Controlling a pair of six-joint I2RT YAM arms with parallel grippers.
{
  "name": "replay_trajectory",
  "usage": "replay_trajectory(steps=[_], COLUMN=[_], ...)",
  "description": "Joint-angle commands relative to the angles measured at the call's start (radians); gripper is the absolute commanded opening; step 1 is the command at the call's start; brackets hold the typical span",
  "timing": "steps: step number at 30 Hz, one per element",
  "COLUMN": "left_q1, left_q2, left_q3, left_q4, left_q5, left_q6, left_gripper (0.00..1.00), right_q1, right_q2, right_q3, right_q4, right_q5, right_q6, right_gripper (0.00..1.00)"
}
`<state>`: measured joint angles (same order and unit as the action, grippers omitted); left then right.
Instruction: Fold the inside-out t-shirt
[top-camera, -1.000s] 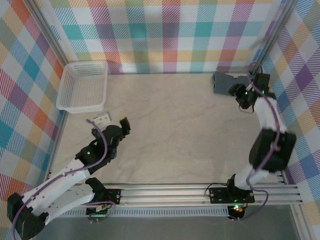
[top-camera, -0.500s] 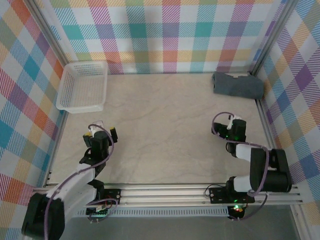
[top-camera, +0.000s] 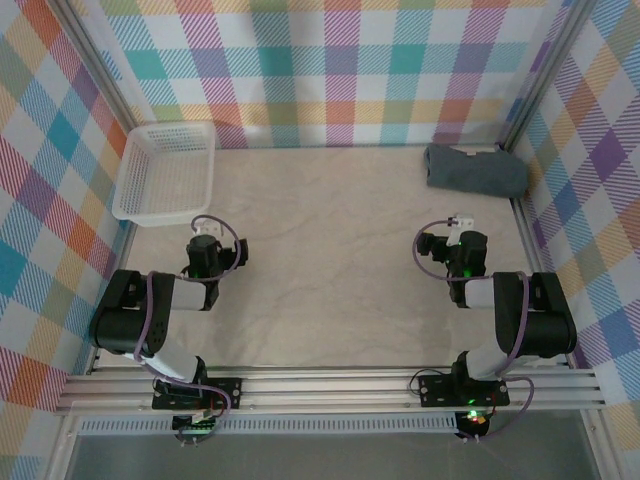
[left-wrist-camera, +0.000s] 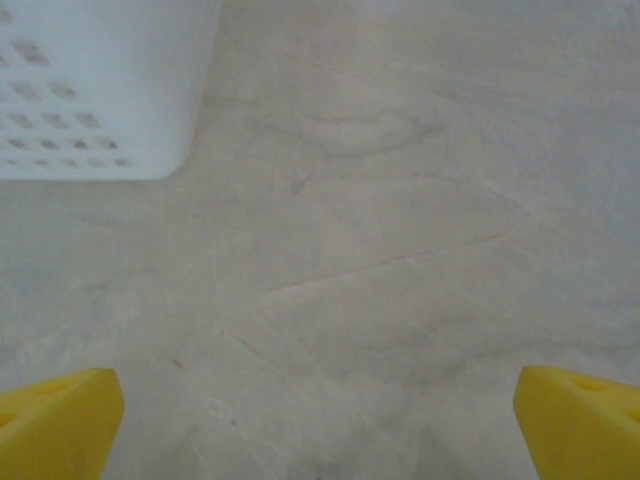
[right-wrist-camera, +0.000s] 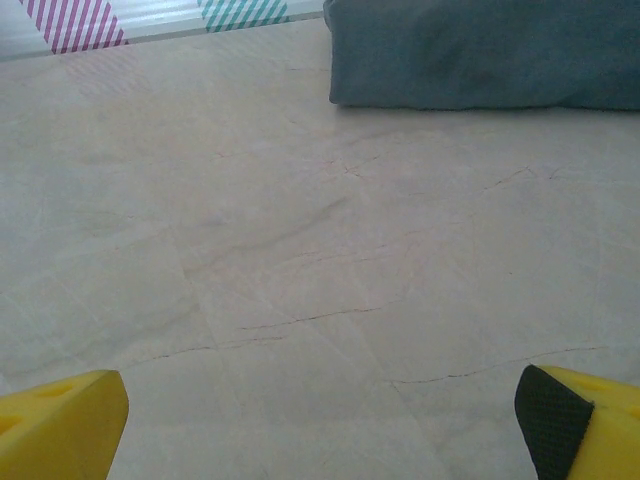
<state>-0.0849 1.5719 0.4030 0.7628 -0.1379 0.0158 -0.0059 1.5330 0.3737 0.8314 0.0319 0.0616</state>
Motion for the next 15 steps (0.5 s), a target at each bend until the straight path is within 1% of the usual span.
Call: replay_trajectory(steps=[1,10,15], left_q1=[0.014,0.013,0.013], left_q2=[-0.005,-0.006,-0.007], left_q3=[0.017,0.019,0.019], left_q4=[0.047,0.044,0.043], left_q5=[0.031,0.033,0.034], left_q6=[0.013,0.012,0.012], left_gripper=[1.00,1.00,1.00], right_q1=[0.006,0.017,0.016], right_q2=[0.000,0.005,0.001], right_q3=[0.017,0.036,0.025], right_q4=[0.032,0.004,0.019], right_q5=[0.003,0.000,-0.001], right_q6=[-0.022,-0.038,-0.037], right_gripper=[1.00,1.00,1.00])
